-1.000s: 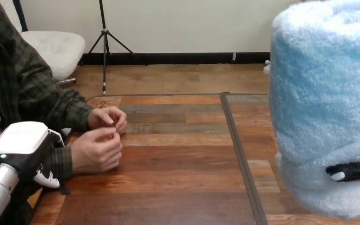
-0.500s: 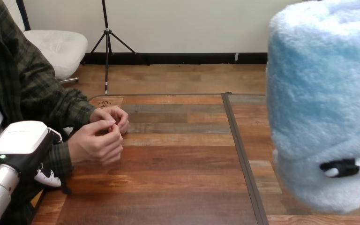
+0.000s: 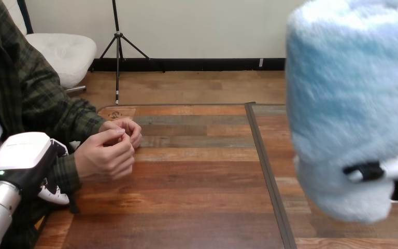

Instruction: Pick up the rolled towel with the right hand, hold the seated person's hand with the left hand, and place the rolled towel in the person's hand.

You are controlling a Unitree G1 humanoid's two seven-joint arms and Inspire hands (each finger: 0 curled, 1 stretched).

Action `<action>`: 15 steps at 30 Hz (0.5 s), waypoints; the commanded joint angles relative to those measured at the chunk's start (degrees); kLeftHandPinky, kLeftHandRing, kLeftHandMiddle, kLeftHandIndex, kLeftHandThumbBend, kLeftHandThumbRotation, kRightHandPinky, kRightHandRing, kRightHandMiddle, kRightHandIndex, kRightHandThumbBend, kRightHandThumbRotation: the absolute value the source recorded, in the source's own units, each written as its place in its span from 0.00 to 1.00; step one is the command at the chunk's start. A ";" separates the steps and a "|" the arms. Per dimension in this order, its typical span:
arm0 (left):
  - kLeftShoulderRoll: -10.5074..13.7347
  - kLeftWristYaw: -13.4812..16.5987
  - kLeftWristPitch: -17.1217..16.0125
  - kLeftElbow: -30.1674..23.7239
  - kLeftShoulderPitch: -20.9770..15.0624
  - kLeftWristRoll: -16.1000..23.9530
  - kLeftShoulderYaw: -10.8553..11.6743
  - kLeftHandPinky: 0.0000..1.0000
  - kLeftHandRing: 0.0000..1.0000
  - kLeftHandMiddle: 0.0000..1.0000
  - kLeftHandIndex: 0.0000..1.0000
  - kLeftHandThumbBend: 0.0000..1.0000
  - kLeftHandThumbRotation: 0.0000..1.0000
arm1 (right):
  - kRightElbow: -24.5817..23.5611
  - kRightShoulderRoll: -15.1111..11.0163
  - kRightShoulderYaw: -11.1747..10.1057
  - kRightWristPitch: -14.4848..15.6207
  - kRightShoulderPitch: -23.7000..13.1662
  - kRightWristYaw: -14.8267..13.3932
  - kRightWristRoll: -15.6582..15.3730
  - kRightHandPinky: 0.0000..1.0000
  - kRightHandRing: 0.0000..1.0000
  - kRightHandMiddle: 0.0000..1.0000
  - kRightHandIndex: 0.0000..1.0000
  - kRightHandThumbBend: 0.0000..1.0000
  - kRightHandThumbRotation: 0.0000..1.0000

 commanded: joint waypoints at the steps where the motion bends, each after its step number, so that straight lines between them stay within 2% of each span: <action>1: 0.90 -0.68 -0.42 -3.79 0.19 -1.66 -0.04 0.25 0.32 0.39 0.41 0.85 0.00 | 1.05 1.35 1.15 -0.50 -5.58 -1.27 -1.29 0.12 0.19 0.24 0.31 0.90 0.00; 4: 1.12 -0.59 -0.62 -5.02 0.70 -2.22 0.10 0.25 0.32 0.39 0.40 0.85 0.00 | 2.11 2.03 1.91 -1.25 -6.22 -0.91 -2.22 0.12 0.19 0.24 0.31 0.89 0.00; 11: 1.44 -0.26 -0.91 -8.99 2.42 -3.43 1.06 0.24 0.30 0.38 0.38 0.85 0.00 | 4.99 3.31 3.74 -0.44 -8.23 0.41 -1.87 0.12 0.18 0.26 0.31 0.84 0.00; 15: 1.21 -0.87 -1.01 -11.51 3.79 -5.47 2.31 0.23 0.30 0.37 0.38 0.85 0.00 | 4.89 4.02 5.33 0.41 -8.77 -2.96 -4.97 0.12 0.18 0.26 0.30 0.87 0.00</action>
